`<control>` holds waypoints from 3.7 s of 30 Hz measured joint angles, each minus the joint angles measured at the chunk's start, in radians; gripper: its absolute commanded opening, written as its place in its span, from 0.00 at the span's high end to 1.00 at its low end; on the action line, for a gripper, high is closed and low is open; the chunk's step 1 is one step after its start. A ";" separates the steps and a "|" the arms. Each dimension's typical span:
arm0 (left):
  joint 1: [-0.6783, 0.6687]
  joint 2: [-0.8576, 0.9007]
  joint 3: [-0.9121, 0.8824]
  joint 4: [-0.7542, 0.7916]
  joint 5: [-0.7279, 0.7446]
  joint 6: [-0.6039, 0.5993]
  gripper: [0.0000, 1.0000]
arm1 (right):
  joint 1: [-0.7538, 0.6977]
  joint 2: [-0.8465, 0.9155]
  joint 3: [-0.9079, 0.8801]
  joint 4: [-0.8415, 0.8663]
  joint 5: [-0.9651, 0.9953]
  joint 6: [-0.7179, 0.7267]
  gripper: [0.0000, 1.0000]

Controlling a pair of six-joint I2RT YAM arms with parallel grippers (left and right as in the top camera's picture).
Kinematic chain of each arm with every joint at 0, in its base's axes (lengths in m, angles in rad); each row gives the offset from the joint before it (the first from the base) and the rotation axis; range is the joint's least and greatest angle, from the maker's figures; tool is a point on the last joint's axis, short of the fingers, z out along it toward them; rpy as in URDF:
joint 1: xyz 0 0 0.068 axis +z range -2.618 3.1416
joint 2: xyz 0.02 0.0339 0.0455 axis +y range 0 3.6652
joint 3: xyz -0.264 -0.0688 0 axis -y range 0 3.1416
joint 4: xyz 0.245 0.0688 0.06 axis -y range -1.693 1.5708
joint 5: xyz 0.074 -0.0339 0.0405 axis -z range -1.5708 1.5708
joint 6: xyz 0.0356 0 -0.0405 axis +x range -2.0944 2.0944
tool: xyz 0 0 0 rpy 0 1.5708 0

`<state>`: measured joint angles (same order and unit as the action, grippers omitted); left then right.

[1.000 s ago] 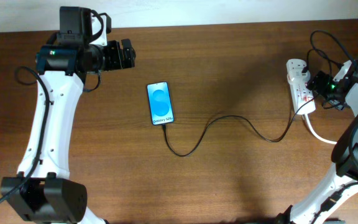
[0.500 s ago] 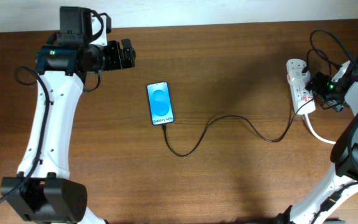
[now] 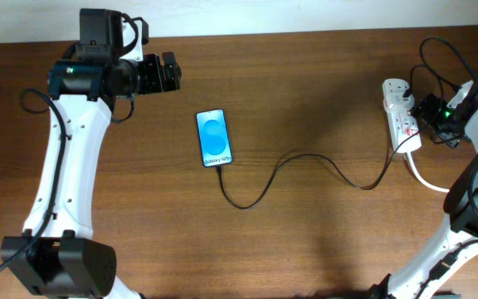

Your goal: Plug charger to phone and switch on socket

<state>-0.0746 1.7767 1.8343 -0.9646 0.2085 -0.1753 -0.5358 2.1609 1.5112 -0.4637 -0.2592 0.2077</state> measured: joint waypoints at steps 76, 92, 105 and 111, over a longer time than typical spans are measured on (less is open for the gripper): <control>0.000 0.000 0.000 0.000 0.000 0.000 0.01 | -0.147 -0.502 0.454 -0.710 -0.241 -0.129 0.02; 0.000 0.000 0.000 0.000 0.000 0.000 0.01 | 0.226 -0.960 0.467 -1.072 -0.305 -0.299 0.02; 0.000 0.000 0.000 0.000 0.000 0.000 0.01 | 0.519 -1.685 -0.713 0.031 0.039 -0.093 0.02; 0.000 0.000 0.000 0.002 -0.001 0.000 0.01 | 0.554 -2.058 -1.232 0.347 0.117 -0.076 0.02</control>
<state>-0.0746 1.7767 1.8347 -0.9627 0.2077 -0.1753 0.0177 0.1032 0.2794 -0.1169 -0.1425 0.1314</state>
